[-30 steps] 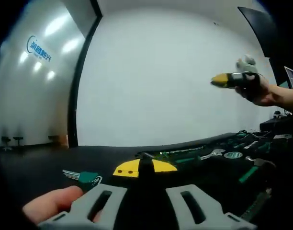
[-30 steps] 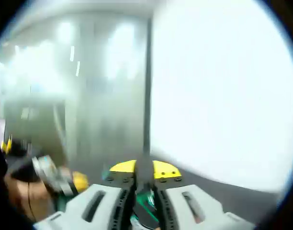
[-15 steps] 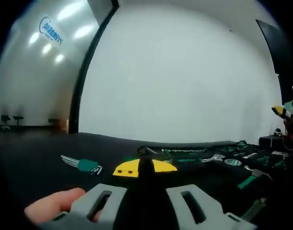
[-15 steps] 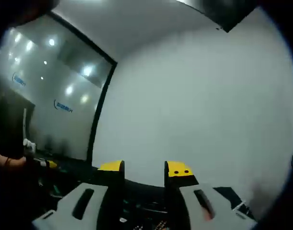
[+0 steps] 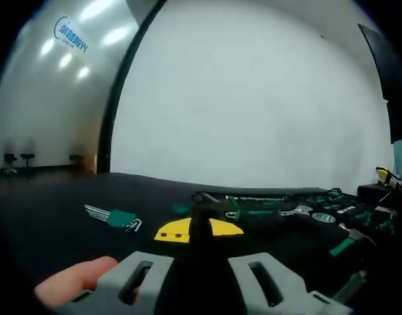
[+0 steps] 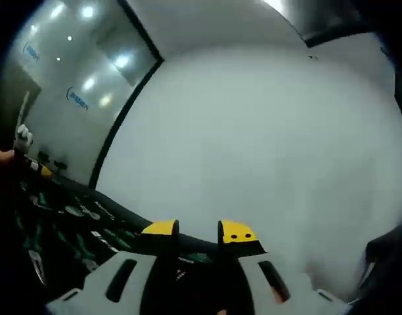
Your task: Pick up the tools and put them into their designated positions in the toolbox.
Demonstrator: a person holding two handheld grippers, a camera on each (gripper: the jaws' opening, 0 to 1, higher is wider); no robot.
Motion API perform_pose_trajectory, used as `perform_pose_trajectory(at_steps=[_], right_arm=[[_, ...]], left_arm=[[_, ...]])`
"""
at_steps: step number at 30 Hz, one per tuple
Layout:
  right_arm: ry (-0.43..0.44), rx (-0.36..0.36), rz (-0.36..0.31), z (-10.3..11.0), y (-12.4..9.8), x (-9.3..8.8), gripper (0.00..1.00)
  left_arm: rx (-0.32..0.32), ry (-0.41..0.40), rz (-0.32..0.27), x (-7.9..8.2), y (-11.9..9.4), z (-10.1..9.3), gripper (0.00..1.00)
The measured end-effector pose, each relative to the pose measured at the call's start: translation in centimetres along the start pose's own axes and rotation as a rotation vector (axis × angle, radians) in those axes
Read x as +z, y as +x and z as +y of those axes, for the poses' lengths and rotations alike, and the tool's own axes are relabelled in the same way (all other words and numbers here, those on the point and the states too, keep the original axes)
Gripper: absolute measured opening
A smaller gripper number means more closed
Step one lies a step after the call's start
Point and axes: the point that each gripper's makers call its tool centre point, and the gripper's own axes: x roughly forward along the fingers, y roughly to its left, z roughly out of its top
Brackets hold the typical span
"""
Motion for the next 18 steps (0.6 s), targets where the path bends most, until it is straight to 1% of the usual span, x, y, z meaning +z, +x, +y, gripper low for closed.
perform_pose_trajectory(at_steps=[1,2,3,4,5,7,10,13,14,16,18], right_arm=[[0.034,0.021,-0.059,0.6,0.1,0.5,0.21],[0.004,0.031,-0.034,0.6,0.2,0.3,0.21],[0.008,0.028,0.040,0.7,0.2,-0.9,0.21],[0.017,0.025,0.064,0.8,0.1,-1.4,0.21],[0.035,0.035,0.057,1.0,0.2,-1.2,0.21],[0.042,0.036,0.054,0.5,0.4,-1.5,0.21],[0.067,0.045,0.088,0.7,0.4,-2.2,0.21],[0.062,0.042,0.099,0.8,0.3,-2.4,0.21],[0.056,0.036,0.099,0.4,0.4,-2.5,0.21],[0.051,0.034,0.098,0.3,0.6,-2.5,0.21],[0.049,0.029,0.104,0.1,0.6,-2.7,0.21]], left_arm=[[0.005,0.001,0.001,0.0,0.0,-0.1,0.12],[0.018,0.009,0.008,-0.1,0.0,0.1,0.12],[0.022,0.011,0.011,-0.2,-0.1,0.1,0.12],[0.025,0.008,0.010,-0.2,-0.1,0.2,0.12],[0.026,0.006,0.008,-0.1,-0.1,0.2,0.12],[0.035,-0.009,0.004,0.0,-0.2,0.4,0.12],[0.040,-0.045,-0.001,0.1,-0.2,0.7,0.12],[0.033,-0.043,0.005,0.0,-0.1,0.4,0.12],[0.030,-0.040,0.007,0.0,-0.1,0.3,0.12],[0.026,-0.040,0.005,0.1,0.0,0.3,0.12],[0.017,-0.067,0.000,0.2,-0.1,0.4,0.12]])
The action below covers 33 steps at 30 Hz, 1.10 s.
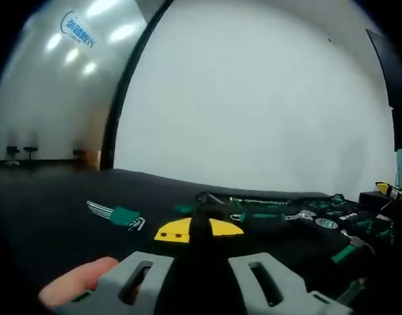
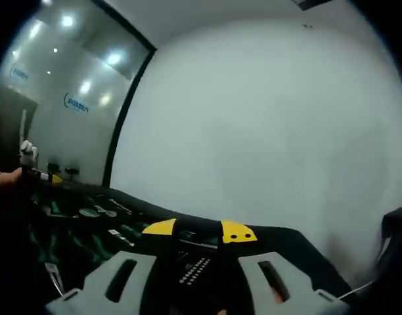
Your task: Pick up the tools and put them into their designated positions in the toolbox.
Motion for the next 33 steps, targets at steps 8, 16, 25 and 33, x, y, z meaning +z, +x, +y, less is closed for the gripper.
perform_pose_trajectory(at_steps=[8,16,25,33], right_arm=[[-0.014,-0.003,0.015,0.0,0.3,-0.4,0.21],[-0.068,-0.002,0.017,0.5,0.3,-0.5,0.21],[-0.105,0.011,0.026,0.7,0.0,-0.6,0.21],[-0.151,0.032,0.027,1.9,-0.2,-0.4,0.21]], left_arm=[[-0.013,-0.068,-0.014,0.1,0.0,0.8,0.12],[-0.002,-0.089,0.006,-0.5,-0.3,1.1,0.12],[0.237,0.046,0.118,-0.6,-0.5,6.9,0.13],[0.320,0.178,0.267,-1.3,-0.2,11.9,0.28]])
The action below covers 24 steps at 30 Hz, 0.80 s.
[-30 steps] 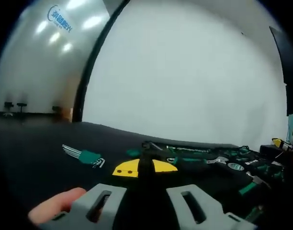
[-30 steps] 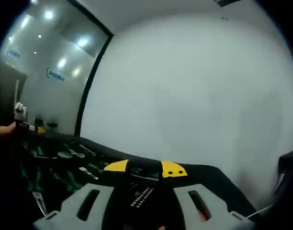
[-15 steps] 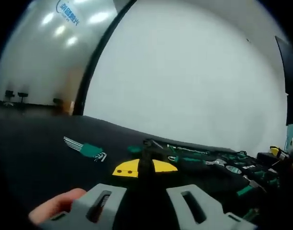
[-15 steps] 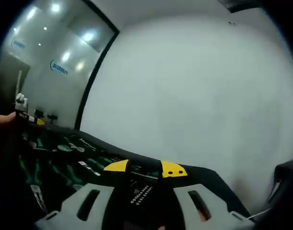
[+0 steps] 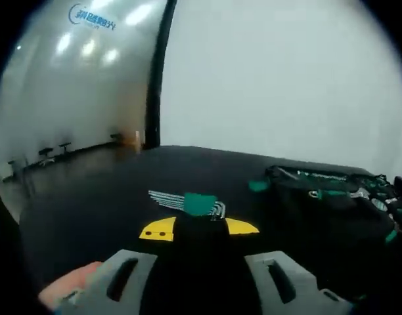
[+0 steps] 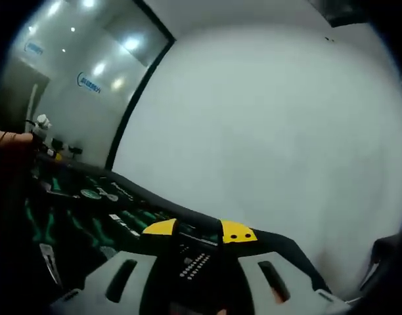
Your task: Pick up the tools and put them into their designated positions in the toolbox.
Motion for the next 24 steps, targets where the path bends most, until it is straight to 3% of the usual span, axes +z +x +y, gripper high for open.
perform_pose_trajectory(at_steps=[3,7,9,10,12,13,14,15,16,17,18,24], right_arm=[[-0.013,0.008,0.013,0.1,0.2,-0.4,0.21],[-0.030,0.014,0.016,0.3,0.3,-0.6,0.21],[-0.034,0.014,0.019,0.3,0.5,-0.7,0.21],[-0.036,0.013,0.020,0.3,0.5,-0.8,0.21],[-0.041,0.014,0.020,0.3,0.5,-0.8,0.21],[-0.043,0.014,0.021,0.3,0.5,-0.9,0.21],[-0.045,0.015,0.023,0.3,0.5,-0.9,0.21],[-0.051,0.018,0.024,0.4,0.6,-0.9,0.21],[-0.057,0.015,0.026,0.5,0.5,-0.9,0.21],[-0.063,0.016,0.024,0.5,0.5,-0.9,0.21],[-0.072,0.019,0.022,0.8,0.4,-0.8,0.21],[-0.103,0.019,0.023,0.6,0.7,-0.9,0.21]], left_arm=[[0.010,0.121,0.003,0.5,1.5,0.6,0.27],[0.010,0.103,0.045,0.8,3.0,1.5,0.27],[-0.026,0.243,0.126,0.4,3.7,1.3,0.28],[-0.039,0.407,0.151,0.5,4.0,1.3,0.29],[-0.068,0.659,0.168,0.9,5.2,0.8,0.32],[-0.100,0.748,0.176,0.8,5.3,0.2,0.34],[-0.148,0.921,0.169,0.8,5.5,-0.7,0.36],[-0.142,0.988,0.155,1.1,5.6,-0.8,0.36],[-0.146,1.169,0.148,1.4,5.7,-1.1,0.37],[-0.174,1.254,0.162,1.2,5.6,-1.4,0.35],[-0.216,1.370,0.223,0.8,5.6,-1.4,0.35],[-0.365,1.520,0.287,1.2,7.2,-2.2,0.37]])
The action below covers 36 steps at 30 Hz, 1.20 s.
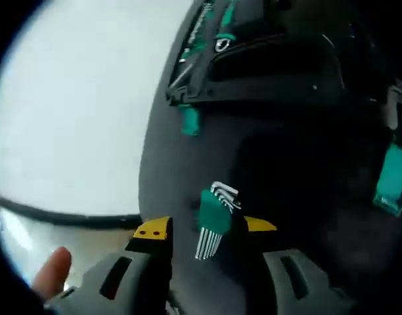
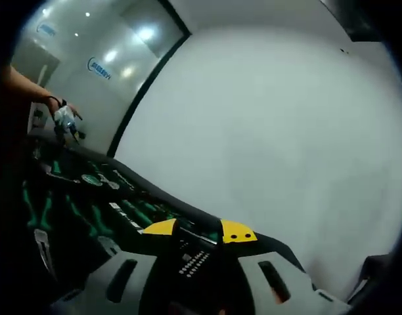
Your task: Pick up the tools and put them into their designated positions in the toolbox.
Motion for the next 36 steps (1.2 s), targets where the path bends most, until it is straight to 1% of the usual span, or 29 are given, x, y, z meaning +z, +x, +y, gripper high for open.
perform_pose_trajectory(at_steps=[2,4,5,6,7,8,9,10,11,12,13,17,20,21,23,25,27,28,29,30,31,32,33,34,35,36], right_arm=[[-0.004,-0.001,0.001,-0.1,0.1,-0.1,0.21],[-0.004,-0.002,0.000,-0.1,0.0,-0.1,0.21],[-0.004,-0.002,-0.001,-0.1,0.0,-0.1,0.21],[-0.003,-0.002,-0.002,-0.1,0.0,-0.1,0.21],[-0.002,-0.002,-0.003,-0.1,0.0,0.0,0.21],[0.000,-0.003,-0.006,-0.1,0.0,0.0,0.21],[0.000,-0.004,-0.007,-0.1,0.0,0.0,0.21],[0.003,-0.004,-0.007,-0.2,0.0,0.0,0.21],[0.009,-0.002,-0.005,-0.2,0.1,0.0,0.21],[0.016,-0.001,-0.008,-0.2,0.1,0.0,0.21],[0.018,0.001,-0.009,-0.1,0.0,0.0,0.21],[0.027,0.009,-0.008,0.0,0.0,0.0,0.21],[0.032,0.011,-0.009,0.0,0.0,0.0,0.21],[0.033,0.011,-0.009,0.0,0.0,-0.1,0.21],[0.034,0.011,-0.008,0.0,0.0,-0.1,0.21],[0.035,0.011,-0.008,0.0,0.0,-0.1,0.21],[0.035,0.011,-0.008,0.0,0.0,-0.1,0.21],[0.036,0.012,-0.007,0.0,0.0,-0.1,0.21],[0.036,0.012,-0.007,0.0,0.0,-0.1,0.21],[0.036,0.014,-0.005,0.1,0.0,-0.1,0.21],[0.037,0.015,-0.004,0.1,0.0,-0.2,0.21],[0.038,0.017,-0.003,0.2,0.0,-0.2,0.21],[0.038,0.018,-0.002,0.2,0.1,-0.2,0.21],[0.037,0.020,-0.001,0.2,0.1,-0.2,0.21],[0.037,0.021,0.000,0.2,0.1,-0.2,0.21],[0.037,0.021,0.000,0.3,0.1,-0.2,0.21]], left_arm=[[-0.023,0.052,0.007,-0.2,0.5,-0.4,0.37],[-0.024,0.044,0.004,-0.1,0.8,-0.8,0.30],[-0.073,0.027,0.014,-0.5,1.2,-2.3,0.30],[-0.061,0.044,0.000,-0.4,1.3,-2.4,0.20],[-0.052,0.049,0.001,-0.3,1.2,-3.0,0.16],[-0.003,0.067,-0.002,-0.2,1.3,-2.6,0.14],[0.043,0.059,0.000,-0.3,1.4,-2.6,0.13],[0.076,0.045,-0.001,-0.4,1.4,-2.5,0.12],[0.106,0.036,-0.002,-0.3,1.4,-2.4,0.12],[0.124,0.016,-0.006,-0.8,1.9,-2.2,0.12],[0.157,0.010,-0.009,-0.8,1.9,-2.0,0.12],[0.244,0.031,-0.002,-0.8,1.2,-1.0,0.18],[0.265,0.013,0.001,-0.4,0.7,-0.6,0.28],[0.276,-0.003,0.006,-0.4,0.4,-0.1,0.32],[0.281,-0.053,0.018,-0.8,0.4,0.4,0.36],[0.282,-0.056,0.019,-0.9,0.5,0.5,0.36],[0.307,-0.041,0.027,-1.4,0.9,0.9,0.35],[0.340,-0.028,0.037,-1.6,0.7,1.3,0.33],[0.389,0.006,0.043,-1.6,0.5,1.8,0.31],[0.409,0.021,0.047,-1.7,0.5,2.0,0.29],[0.445,0.031,0.051,-1.9,0.5,2.3,0.27],[0.470,0.028,0.050,-1.9,0.4,2.5,0.25],[0.474,0.020,0.041,-1.9,0.6,2.5,0.25],[0.463,0.013,0.035,-2.0,0.8,2.3,0.25],[0.444,-0.006,0.021,-1.9,1.0,2.0,0.25],[0.396,-0.043,0.015,-2.0,1.5,1.2,0.25]])
